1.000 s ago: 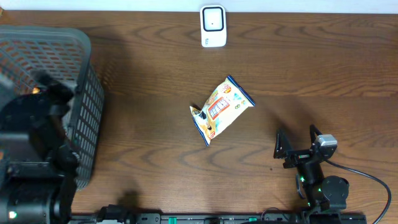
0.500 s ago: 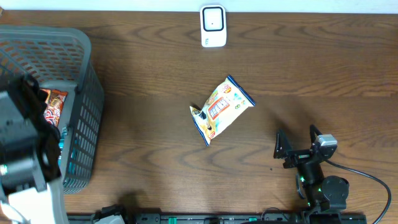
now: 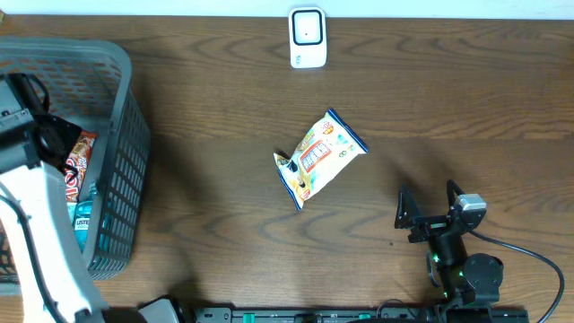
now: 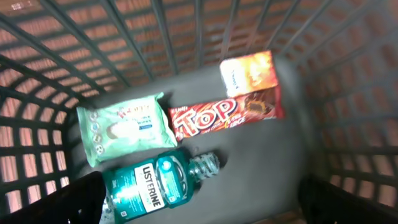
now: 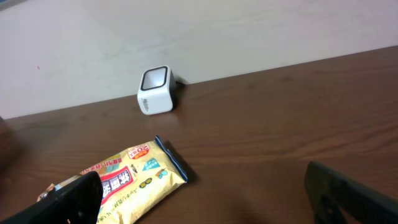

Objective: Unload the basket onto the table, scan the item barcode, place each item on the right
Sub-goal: 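Reach the left gripper into the basket and grasp the red Top wafer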

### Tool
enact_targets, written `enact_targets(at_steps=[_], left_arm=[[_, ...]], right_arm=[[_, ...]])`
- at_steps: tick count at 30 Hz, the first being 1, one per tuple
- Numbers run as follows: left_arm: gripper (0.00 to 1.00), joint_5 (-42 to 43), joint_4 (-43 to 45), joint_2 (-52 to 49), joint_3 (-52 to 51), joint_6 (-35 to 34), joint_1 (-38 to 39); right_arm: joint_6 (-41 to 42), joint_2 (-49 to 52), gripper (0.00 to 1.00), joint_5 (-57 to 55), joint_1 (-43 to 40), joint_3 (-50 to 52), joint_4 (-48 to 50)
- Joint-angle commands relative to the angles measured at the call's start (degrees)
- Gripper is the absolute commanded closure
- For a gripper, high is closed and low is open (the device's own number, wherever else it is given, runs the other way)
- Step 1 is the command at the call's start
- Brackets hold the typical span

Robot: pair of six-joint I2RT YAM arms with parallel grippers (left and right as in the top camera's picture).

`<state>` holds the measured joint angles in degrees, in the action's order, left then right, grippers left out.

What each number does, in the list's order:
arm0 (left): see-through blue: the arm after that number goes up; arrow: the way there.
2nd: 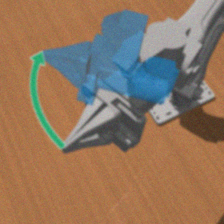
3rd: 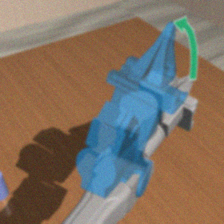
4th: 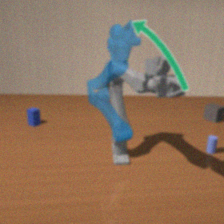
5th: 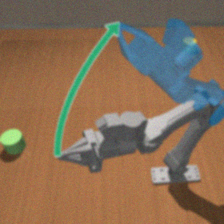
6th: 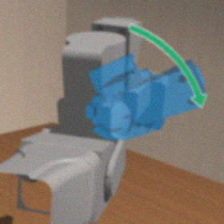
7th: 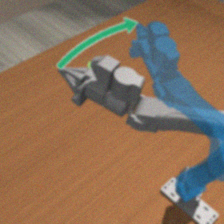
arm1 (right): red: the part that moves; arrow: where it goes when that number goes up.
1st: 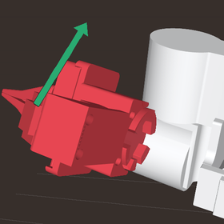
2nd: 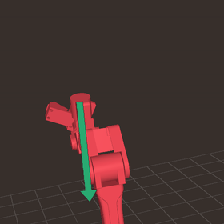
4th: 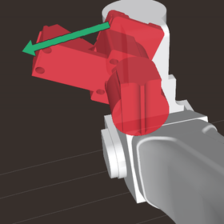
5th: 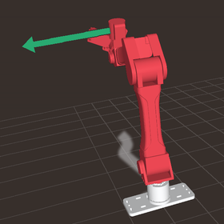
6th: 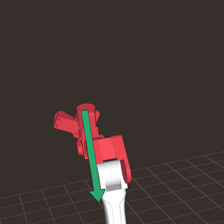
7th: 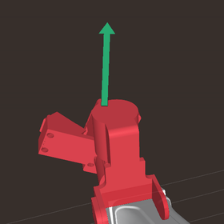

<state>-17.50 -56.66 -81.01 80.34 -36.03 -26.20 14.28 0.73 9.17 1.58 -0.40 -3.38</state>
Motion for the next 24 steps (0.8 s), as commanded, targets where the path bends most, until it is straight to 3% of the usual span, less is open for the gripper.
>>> enact_targets(at_steps=[1,11,20,24], left_arm=[[0.02,3.72,-0.52,-3.87,0.24,-0.33,-1.68],[0.01,5.55,2.47,-16.94,0.11,-2.47,-5.14],[0.01,8.26,10.54,-27.1,0.11,11.65,-5.03],[0.01,8.04,11.74,-31.74,0.09,14.01,-5.46]], right_arm=[[0.26,-0.24,0.01,-0.24,0.61,0.09,-0.2],[0.26,-0.24,0.01,-0.24,0.61,0.09,-0.2],[0.26,-0.24,0.01,-0.24,0.61,0.09,-0.2],[0.26,-0.24,0.01,-0.24,0.61,0.09,-0.2]])
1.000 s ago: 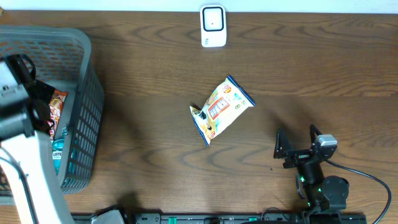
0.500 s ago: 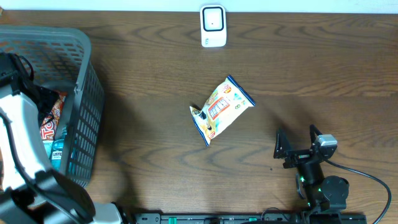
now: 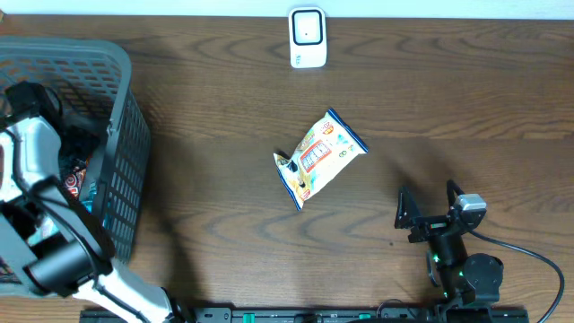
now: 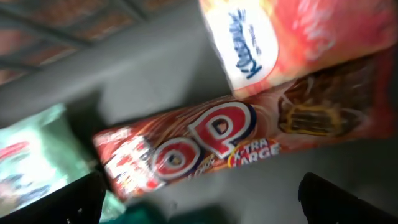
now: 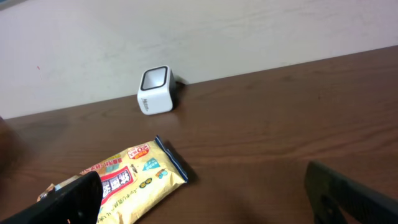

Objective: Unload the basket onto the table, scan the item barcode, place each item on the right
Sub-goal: 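Reach the left gripper into the basket and grasp the red Top wafer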

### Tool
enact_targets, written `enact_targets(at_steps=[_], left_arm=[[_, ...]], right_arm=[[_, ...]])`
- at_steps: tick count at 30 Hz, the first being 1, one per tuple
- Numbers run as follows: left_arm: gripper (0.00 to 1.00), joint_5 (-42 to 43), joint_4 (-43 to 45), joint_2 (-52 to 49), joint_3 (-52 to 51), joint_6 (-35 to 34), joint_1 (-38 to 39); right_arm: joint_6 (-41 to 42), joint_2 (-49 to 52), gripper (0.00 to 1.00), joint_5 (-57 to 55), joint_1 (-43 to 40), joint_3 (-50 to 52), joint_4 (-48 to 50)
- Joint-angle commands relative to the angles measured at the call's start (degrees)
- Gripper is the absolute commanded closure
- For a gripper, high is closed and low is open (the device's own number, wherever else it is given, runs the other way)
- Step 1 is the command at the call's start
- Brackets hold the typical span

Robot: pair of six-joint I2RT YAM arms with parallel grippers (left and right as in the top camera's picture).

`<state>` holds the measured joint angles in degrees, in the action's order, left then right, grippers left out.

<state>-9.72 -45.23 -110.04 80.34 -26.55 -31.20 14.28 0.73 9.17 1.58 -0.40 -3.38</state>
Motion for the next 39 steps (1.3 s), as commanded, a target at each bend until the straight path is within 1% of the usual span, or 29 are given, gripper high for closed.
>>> enact_targets(at_steps=[1,6,7,8,10,11,12,15,18,23,31,39], left_arm=[[0.0,0.28,0.63,-3.91,0.07,4.98,-0.66],[0.02,0.28,1.25,-10.43,0.07,7.69,-1.2],[0.09,0.31,1.22,-11.72,0.07,7.69,-1.2],[0.25,0.35,1.18,-12.87,0.07,7.69,-1.2],[0.68,0.35,0.94,-14.93,0.04,7.67,-1.18],[0.81,0.42,0.76,-15.65,0.07,7.65,-1.2],[0.92,0.59,0.57,-16.26,0.04,7.67,-1.2],[0.92,2.1,0.35,-15.98,0.04,7.67,-1.2],[0.93,5.6,0.0,-14.45,0.04,7.67,-1.2],[0.93,9.38,-0.76,-8.98,0.04,7.65,-1.2],[0.93,9.33,-1.4,6.64,0.04,7.52,-1.18],[0.93,9.38,-2.38,25.59,0.04,3.3,-1.18]], right_arm=[[0.26,-0.24,0.01,-0.24,0.61,0.09,-0.2],[0.26,-0.24,0.01,-0.24,0.61,0.09,-0.2],[0.26,-0.24,0.01,-0.24,0.61,0.09,-0.2],[0.26,-0.24,0.01,-0.24,0.61,0.09,-0.2],[0.26,-0.24,0.01,-0.24,0.61,0.09,-0.2],[0.26,-0.24,0.01,-0.24,0.61,0.09,-0.2],[0.26,-0.24,0.01,-0.26,0.61,0.09,-0.2],[0.24,-0.24,0.01,-0.26,0.61,0.09,-0.2],[0.24,-0.24,0.01,-0.24,0.61,0.09,-0.2],[0.26,-0.24,0.01,-0.24,0.61,0.09,-0.2],[0.26,-0.24,0.01,-0.24,0.61,0.09,-0.2],[0.26,-0.24,0.01,-0.26,0.61,0.09,-0.2]])
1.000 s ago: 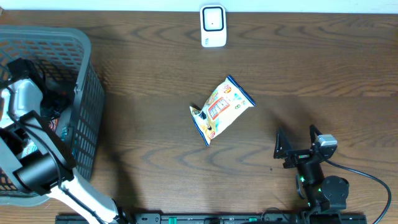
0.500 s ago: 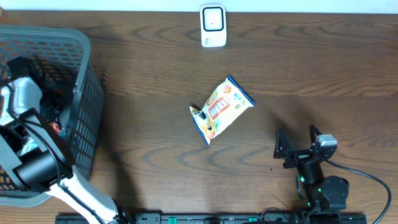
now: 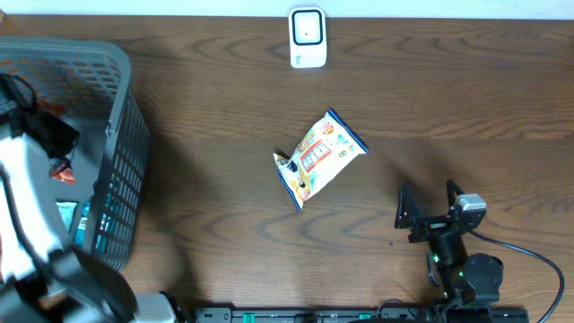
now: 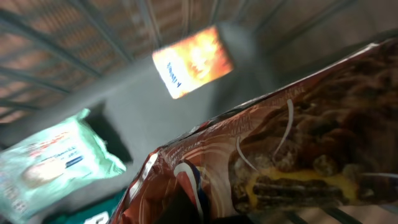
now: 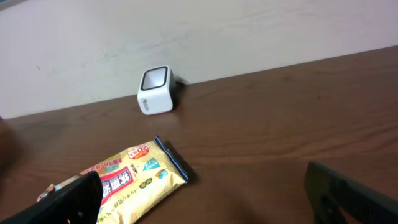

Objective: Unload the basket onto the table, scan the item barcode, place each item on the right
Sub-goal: 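Reach the left gripper into the basket and grasp the red Top wafer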

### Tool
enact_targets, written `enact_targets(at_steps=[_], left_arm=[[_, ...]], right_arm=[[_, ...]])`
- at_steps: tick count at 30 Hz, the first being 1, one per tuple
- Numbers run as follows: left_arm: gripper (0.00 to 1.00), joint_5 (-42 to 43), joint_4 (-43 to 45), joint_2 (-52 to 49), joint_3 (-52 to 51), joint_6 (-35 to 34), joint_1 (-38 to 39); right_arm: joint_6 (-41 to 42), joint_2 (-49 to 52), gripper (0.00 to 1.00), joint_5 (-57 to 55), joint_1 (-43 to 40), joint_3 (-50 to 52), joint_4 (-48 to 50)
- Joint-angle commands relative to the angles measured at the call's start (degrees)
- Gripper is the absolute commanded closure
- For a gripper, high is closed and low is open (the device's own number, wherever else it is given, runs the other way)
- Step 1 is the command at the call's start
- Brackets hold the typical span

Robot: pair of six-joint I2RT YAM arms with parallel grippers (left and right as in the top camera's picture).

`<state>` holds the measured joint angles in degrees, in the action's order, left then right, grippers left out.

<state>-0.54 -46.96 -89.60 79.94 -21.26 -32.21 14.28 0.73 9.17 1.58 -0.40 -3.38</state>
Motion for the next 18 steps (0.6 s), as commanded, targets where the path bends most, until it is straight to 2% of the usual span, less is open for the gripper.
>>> enact_targets(at_steps=[1,6,14,18], left_arm=[[0.93,0.2,-0.83,7.21,0.44,-1.99,-0.17],[0.93,0.48,-2.12,16.79,0.44,-3.34,-0.07],[0.93,15.1,-0.79,29.2,0.44,-1.86,2.82],[0.93,17.97,-0.02,33.68,0.44,-1.03,7.39]], right_arm=[[0.26,-0.24,0.01,-0.26,0.61,0.09,-0.17],[0.24,-0.24,0.01,-0.24,0.61,0.09,-0.2],[0.26,-0.24,0.01,-0.24,0.61,0.09,-0.2],[0.26,-0.24,0.01,-0.24,0.61,0.09,-0.2]])
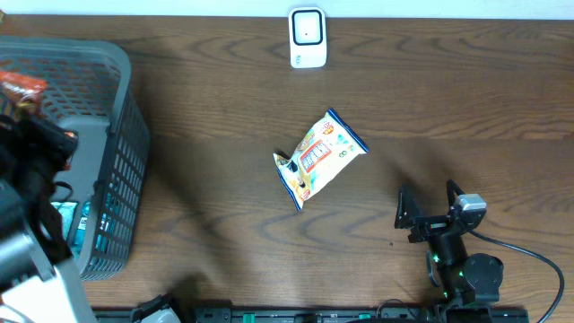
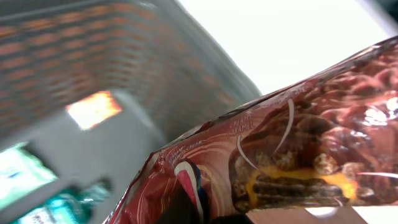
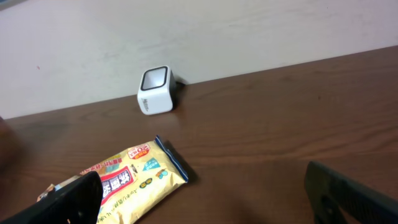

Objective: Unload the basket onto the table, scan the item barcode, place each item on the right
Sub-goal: 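Reach the left gripper into the basket and grasp the red Top wafer, then carry the red wafer out and release it beside the yellow bag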

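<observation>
A red TOP chocolate bar (image 2: 292,143) fills the left wrist view, with my left gripper (image 2: 208,210) shut on its wrapper. From overhead the bar's red end (image 1: 21,85) shows above the grey basket's far left part, the left gripper (image 1: 29,100) just beneath it. The white barcode scanner (image 1: 307,38) stands at the table's far edge, also seen as a small white cube (image 3: 155,91). My right gripper (image 1: 430,208) rests open near the front right of the table, nothing between its fingers (image 3: 68,199).
The grey basket (image 1: 126,135) at the left holds a Listerine bottle (image 2: 43,211), a green wipes pack (image 2: 15,174) and an orange tissue pack (image 2: 93,109). A yellow snack bag (image 1: 318,157) lies mid-table, just ahead of the right gripper (image 3: 124,180).
My left gripper, still shut on the chocolate bar, has risen; the basket floor now looks farther below and the basket's rim and the pale wall show. The right arm has not moved.
My left gripper was open above the basket's contents, the bar lying on the floor beside the tissue pack. Then it was close over the bar. Then it was shut on the bar, off the floor, and now holds it higher.
</observation>
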### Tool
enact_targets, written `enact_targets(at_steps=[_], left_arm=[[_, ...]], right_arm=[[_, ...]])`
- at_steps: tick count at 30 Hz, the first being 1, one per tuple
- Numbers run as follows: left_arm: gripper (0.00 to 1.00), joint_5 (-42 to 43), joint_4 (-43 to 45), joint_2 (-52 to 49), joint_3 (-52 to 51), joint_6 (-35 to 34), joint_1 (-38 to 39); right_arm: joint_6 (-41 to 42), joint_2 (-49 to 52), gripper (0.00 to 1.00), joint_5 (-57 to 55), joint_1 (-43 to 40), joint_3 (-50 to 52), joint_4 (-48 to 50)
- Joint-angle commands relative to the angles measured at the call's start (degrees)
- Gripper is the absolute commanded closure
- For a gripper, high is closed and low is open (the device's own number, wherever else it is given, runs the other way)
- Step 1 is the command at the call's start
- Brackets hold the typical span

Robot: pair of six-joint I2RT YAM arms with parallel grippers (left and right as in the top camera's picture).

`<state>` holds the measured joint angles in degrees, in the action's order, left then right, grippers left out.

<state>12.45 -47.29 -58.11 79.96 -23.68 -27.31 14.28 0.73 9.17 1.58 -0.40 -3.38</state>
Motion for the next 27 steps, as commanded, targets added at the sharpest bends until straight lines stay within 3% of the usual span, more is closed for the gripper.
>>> enact_targets(at_steps=[1,17,27], left_arm=[[0.93,5.16,0.24,2.82,0.42,1.42,3.54],[0.93,5.14,-0.22,4.2,0.39,7.02,23.89],[0.93,4.9,-4.96,-6.21,-2.32,10.38,39.98]], right_arm=[[0.26,-0.24,0.01,-0.24,0.61,0.09,-0.2],[0.26,-0.24,0.01,-0.24,0.61,0.09,-0.2],[0.26,-0.24,0.01,-0.24,0.61,0.09,-0.2]])
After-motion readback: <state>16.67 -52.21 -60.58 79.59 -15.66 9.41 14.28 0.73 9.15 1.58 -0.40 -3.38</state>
